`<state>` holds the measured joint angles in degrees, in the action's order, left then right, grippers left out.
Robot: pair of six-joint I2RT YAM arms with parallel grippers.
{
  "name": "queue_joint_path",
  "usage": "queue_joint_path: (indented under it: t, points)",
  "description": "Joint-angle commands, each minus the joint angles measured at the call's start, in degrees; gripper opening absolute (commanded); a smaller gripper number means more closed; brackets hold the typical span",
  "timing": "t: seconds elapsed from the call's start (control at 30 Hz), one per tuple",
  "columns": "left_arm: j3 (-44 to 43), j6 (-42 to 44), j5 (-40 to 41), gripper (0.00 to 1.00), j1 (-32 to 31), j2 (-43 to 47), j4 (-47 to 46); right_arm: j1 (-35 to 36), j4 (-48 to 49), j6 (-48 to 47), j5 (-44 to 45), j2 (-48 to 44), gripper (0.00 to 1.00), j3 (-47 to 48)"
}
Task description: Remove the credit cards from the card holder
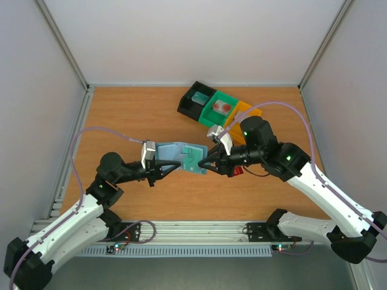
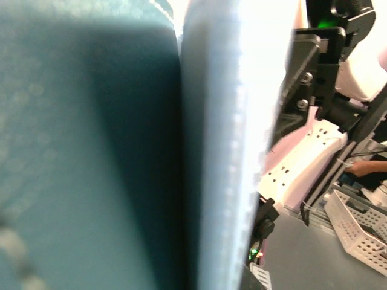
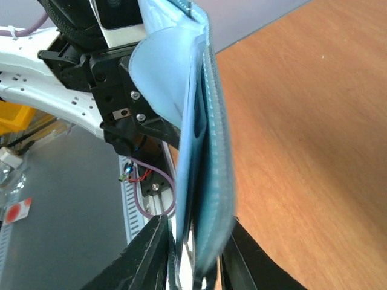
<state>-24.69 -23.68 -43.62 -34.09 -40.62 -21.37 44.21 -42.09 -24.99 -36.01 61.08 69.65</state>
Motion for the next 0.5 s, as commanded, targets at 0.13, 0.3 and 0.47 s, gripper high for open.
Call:
queue_joint_path:
  t: [0.13,0.3,0.47]
  points:
    - [-0.7,-1.5,-4.9,0.00,0.1,0.3,-5.2,-0.9,3.5,1.1,-0.2,-0.4,0.21,-2.1]
    - [-0.5,-1.6,-3.7,0.00,0.1,0.8,-4.6,-1.5,3.9,2.7,0.8,1.0,0.01,-2.0]
    - [-0.2,-1.2,16.3,0.44,0.6,1.7,4.1,-8.6,-1.2,10.3,10.3,1.9,0.01,-2.6]
